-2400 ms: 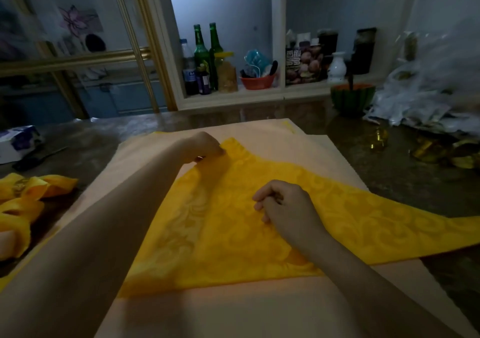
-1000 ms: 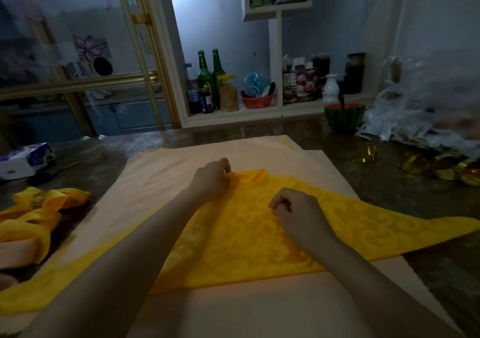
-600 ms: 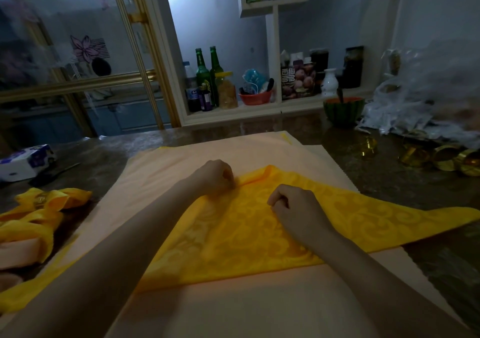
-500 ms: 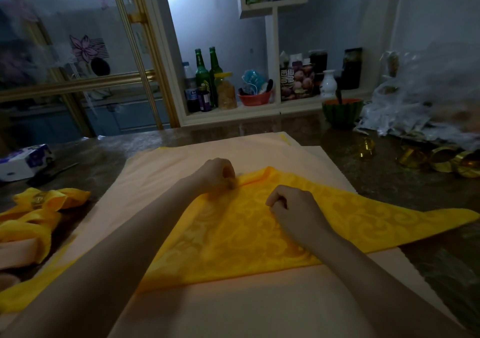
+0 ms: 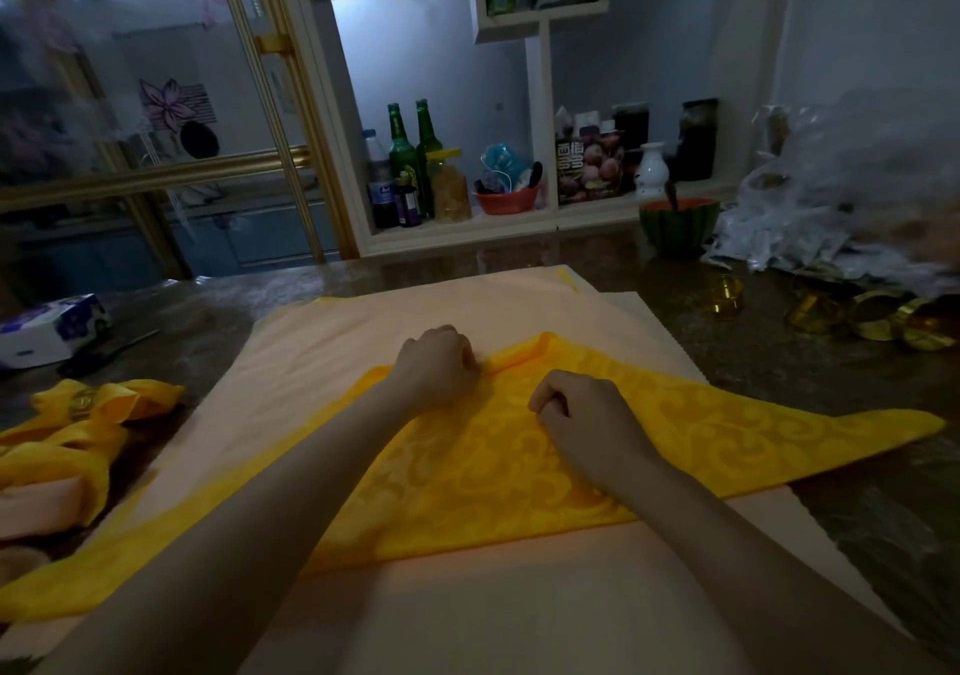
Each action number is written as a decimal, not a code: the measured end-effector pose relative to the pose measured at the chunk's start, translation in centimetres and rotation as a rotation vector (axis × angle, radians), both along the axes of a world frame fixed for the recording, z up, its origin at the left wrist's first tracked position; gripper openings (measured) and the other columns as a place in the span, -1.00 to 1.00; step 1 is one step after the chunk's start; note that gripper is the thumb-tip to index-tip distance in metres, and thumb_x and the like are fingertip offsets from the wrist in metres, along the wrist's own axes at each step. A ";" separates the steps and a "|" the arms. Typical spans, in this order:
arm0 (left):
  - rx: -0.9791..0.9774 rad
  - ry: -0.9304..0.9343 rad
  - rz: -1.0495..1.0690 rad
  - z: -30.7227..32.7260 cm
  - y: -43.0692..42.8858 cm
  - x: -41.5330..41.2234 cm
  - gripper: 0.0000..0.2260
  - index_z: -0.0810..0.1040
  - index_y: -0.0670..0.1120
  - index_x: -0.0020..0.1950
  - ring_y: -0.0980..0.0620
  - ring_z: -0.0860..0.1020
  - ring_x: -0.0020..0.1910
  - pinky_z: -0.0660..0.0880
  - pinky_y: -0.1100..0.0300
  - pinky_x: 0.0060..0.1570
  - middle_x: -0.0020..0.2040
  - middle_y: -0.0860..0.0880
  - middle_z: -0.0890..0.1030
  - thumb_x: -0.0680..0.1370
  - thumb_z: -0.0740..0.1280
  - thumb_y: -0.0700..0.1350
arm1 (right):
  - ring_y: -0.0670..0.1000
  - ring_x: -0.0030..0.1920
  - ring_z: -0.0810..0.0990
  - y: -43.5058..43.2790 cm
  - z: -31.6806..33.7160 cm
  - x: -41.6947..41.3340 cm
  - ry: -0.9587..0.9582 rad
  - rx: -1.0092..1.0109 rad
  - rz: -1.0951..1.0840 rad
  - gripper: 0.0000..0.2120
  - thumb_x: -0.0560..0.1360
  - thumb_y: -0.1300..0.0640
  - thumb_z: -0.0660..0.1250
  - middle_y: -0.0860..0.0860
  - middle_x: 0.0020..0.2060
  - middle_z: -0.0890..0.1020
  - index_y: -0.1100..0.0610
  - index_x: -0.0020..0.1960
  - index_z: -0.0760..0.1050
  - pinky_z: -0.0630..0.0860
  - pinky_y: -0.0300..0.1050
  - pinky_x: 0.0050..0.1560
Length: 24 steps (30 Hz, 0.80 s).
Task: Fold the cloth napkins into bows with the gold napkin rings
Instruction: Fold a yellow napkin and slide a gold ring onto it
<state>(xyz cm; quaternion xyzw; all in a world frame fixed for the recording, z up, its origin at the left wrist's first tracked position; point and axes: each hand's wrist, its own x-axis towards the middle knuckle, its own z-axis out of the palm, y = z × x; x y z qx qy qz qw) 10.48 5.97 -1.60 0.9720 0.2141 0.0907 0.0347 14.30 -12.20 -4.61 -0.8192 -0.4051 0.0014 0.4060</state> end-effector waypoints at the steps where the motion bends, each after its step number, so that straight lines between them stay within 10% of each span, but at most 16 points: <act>1: -0.030 -0.010 0.013 0.0 0.1 0.1 -0.76 0.53 -0.14 0.19 -0.06 0.47 0.10 0.42 0.12 0.06 0.15 -0.11 0.50 0.58 0.24 -0.08 | -0.16 -0.37 0.37 0.0 0.0 0.0 0.001 -0.002 -0.002 -0.80 0.57 0.25 0.15 -0.16 -0.35 0.42 0.13 -0.02 0.55 0.23 -0.30 -0.40; 7: -0.289 -0.034 0.062 0.5 0.2 0.6 -0.67 0.39 -0.11 0.30 -0.10 0.51 0.13 0.51 0.08 0.11 0.19 -0.15 0.51 0.55 0.31 -0.17 | -0.16 -0.36 0.39 0.0 0.0 -0.1 0.011 0.007 0.006 -0.80 0.57 0.25 0.15 -0.11 -0.31 0.47 0.14 -0.01 0.55 0.27 -0.28 -0.38; 16: 0.077 0.044 -0.108 0.4 -2.1 -1.1 -0.78 0.51 -0.08 0.16 -0.03 0.44 0.15 0.35 0.09 0.13 0.16 -0.04 0.49 0.53 0.27 -0.12 | -0.15 -0.34 0.40 0.0 -0.1 -0.1 -0.003 0.001 -0.003 -0.78 0.57 0.25 0.14 -0.08 -0.28 0.49 0.14 0.00 0.56 0.31 -0.26 -0.36; 24: -0.196 -0.015 -0.020 1.1 -1.1 0.3 -0.80 0.59 -0.20 0.12 -0.04 0.54 0.04 0.47 0.23 -0.03 0.11 -0.14 0.58 0.52 0.36 -0.20 | -0.17 -0.35 0.37 0.0 -0.1 -0.1 -0.002 0.010 0.004 -0.79 0.57 0.25 0.14 -0.16 -0.35 0.42 0.15 0.00 0.56 0.23 -0.31 -0.39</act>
